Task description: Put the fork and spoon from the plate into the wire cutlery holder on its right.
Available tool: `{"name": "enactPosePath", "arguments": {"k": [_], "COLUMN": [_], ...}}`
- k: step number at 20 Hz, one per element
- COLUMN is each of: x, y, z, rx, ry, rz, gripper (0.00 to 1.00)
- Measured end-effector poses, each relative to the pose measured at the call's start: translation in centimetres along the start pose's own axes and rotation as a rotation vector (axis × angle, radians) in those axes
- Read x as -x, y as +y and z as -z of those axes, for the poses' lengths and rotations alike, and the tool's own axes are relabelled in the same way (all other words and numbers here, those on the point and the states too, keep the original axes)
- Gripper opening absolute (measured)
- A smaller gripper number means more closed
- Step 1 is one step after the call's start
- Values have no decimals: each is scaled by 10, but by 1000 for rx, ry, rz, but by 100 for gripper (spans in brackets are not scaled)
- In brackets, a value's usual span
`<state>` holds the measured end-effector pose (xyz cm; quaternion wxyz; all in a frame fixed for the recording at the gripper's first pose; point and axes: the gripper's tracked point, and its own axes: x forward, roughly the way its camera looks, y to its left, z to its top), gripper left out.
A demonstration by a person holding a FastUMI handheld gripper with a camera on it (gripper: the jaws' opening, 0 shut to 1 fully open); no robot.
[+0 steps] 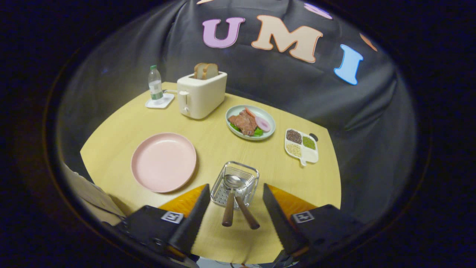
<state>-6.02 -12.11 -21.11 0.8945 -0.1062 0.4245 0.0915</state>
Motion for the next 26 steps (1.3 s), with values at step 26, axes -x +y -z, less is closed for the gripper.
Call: {"name": "enactPosePath", "arguments": {"k": [26], "x": [130], "y": [41], "z": [-142], "rx": [-190], "ry": [-750], "rz": [152], "gripper": [100]}}
